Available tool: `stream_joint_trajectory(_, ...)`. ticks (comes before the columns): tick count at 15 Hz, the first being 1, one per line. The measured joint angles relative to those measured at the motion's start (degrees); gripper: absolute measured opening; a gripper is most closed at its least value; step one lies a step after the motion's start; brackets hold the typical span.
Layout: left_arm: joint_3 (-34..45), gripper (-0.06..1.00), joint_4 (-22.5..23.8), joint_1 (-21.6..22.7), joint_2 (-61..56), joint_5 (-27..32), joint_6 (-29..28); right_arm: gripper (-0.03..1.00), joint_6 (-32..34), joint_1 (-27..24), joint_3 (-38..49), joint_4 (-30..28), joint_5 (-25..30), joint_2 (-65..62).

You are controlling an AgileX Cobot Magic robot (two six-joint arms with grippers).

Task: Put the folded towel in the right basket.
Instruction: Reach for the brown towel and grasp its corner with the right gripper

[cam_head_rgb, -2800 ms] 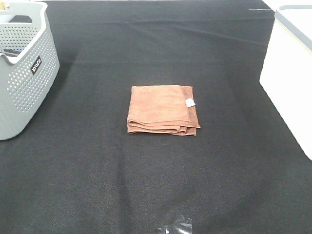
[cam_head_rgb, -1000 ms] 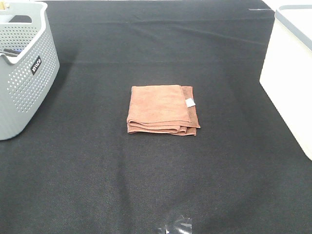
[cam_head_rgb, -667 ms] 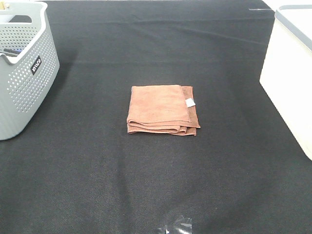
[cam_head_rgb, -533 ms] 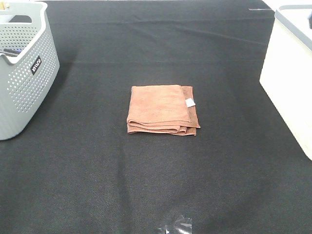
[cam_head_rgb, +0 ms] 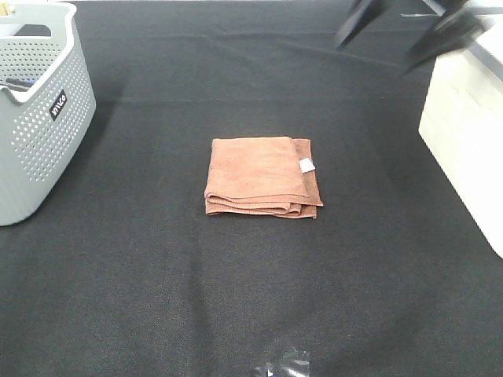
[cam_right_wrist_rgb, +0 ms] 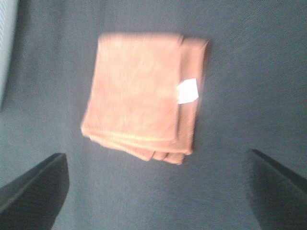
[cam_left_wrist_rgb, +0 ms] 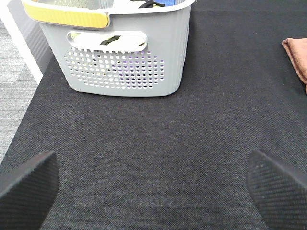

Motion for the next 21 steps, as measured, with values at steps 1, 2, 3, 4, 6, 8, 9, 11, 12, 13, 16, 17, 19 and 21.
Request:
stream_joint_trajectory(1, 0.0, 0.99, 0.0, 0.0, 0.0, 0.0, 0.0, 0.93, -0.1, 1.1, -0.2, 0.1, 0.0, 3.6)
stream_joint_trajectory(2, 0.0, 0.99, 0.0, 0.0, 0.0, 0.0, 0.0, 0.93, -0.7, 1.5, -0.2, 0.1, 0.1, 6.9)
stream_joint_trajectory(3, 0.0, 0.99, 0.0, 0.0, 0.0, 0.0, 0.0, 0.93, -1.7, 1.5, -0.2, 0.1, 0.0, 10.1)
stream_joint_trajectory(4, 0.0, 0.99, 0.0, 0.0, 0.0, 0.0, 0.0, 0.93, -1.7, 1.5, -0.2, 0.1, 0.0, 10.1)
stream_joint_trajectory(6, 0.0, 0.99, 0.0, 0.0, 0.0, 0.0, 0.0, 0.92, -2.2, 1.5, -0.2, 0.1, -0.6, 14.9)
stream_joint_trajectory(8, 0.0, 0.99, 0.0, 0.0, 0.0, 0.0, 0.0, 0.90, -3.0, 1.5, -0.2, 2.2, -3.4, 18.6)
stream_joint_trajectory(9, 0.0, 0.99, 0.0, 0.0, 0.0, 0.0, 0.0, 0.90, -3.1, 1.5, -0.2, 3.0, -5.2, 19.3)
stream_joint_trajectory(11, 0.0, 0.99, 0.0, 0.0, 0.0, 0.0, 0.0, 0.89, -3.1, 1.5, -0.2, 3.7, -9.3, 19.8)
stream_joint_trajectory(12, 0.0, 0.99, 0.0, 0.0, 0.0, 0.0, 0.0, 0.89, -3.4, 1.4, -0.2, 3.9, -10.6, 19.7)
stream_joint_trajectory(13, 0.0, 0.99, 0.0, 0.0, 0.0, 0.0, 0.0, 0.88, -4.0, 1.4, -0.2, 4.2, -11.5, 19.7)
stream_joint_trajectory(16, 0.0, 0.99, 0.0, 0.0, 0.0, 0.0, 0.0, 0.88, -4.3, 1.4, -0.2, 4.6, -12.4, 19.7)
stream_joint_trajectory(17, 0.0, 0.99, 0.0, 0.0, 0.0, 0.0, 0.0, 0.88, -4.4, 1.4, -0.2, 6.0, -12.5, 20.4)
stream_joint_trajectory(19, 0.0, 0.99, 0.0, 0.0, 0.0, 0.0, 0.0, 0.88, -4.4, 1.4, -0.2, 6.5, -11.7, 22.6)
stream_joint_trajectory(21, 0.0, 0.99, 0.0, 0.0, 0.0, 0.0, 0.0, 0.87, -4.5, 1.4, -0.4, 6.8, -11.4, 23.7)
